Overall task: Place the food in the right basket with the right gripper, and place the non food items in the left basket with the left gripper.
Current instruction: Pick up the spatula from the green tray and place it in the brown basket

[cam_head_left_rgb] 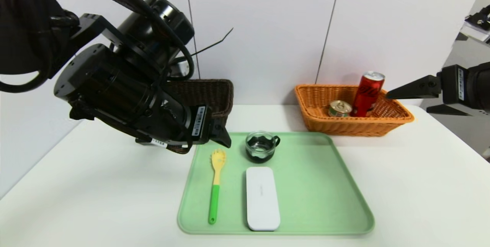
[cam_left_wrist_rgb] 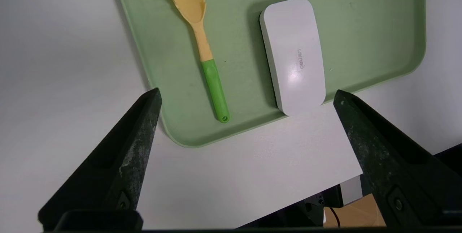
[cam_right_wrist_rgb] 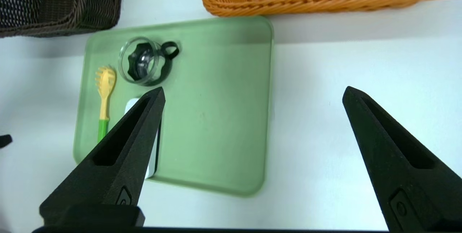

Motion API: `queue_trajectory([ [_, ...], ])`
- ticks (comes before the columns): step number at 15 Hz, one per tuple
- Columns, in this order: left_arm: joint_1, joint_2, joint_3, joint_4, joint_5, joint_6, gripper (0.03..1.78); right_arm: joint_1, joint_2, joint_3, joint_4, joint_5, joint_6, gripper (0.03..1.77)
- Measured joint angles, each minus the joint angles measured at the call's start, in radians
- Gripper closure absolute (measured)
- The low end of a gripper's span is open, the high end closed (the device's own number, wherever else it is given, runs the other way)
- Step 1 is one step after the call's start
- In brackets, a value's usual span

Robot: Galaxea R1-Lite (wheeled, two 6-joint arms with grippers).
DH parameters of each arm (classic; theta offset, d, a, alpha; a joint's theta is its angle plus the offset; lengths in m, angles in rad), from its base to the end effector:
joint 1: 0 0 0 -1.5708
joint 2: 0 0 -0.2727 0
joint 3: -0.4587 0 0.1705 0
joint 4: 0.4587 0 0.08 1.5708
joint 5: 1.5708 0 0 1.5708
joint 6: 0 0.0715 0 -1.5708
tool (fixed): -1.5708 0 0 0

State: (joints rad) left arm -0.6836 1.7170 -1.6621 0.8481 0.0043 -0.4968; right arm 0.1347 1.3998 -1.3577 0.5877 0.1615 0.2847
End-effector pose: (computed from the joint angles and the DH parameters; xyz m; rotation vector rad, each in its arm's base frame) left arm 0.2253 -0.1831 0.2178 -0.1385 0.9909 -0.3981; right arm 0.2276 0.0424 0.2490 0.2816 0.6685 0.1944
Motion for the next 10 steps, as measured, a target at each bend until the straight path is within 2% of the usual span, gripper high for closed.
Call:
queue_trajectory([
  [4, -0.027, 0.039, -0.005, -0.001, 0.002, 0.001, 0.12, -0.008, 0.012, -0.017, 0.032, -0.067, -0.019, 0.11],
  [7, -0.044, 0.062, 0.001, 0.001, 0.037, 0.003, 0.12, -0.008, 0.018, 0.029, 0.057, -0.076, -0.076, 0.11],
  [10, -0.053, 0.079, 0.01, 0.008, 0.044, 0.007, 0.12, -0.007, 0.026, 0.045, 0.057, -0.119, -0.175, 0.11],
])
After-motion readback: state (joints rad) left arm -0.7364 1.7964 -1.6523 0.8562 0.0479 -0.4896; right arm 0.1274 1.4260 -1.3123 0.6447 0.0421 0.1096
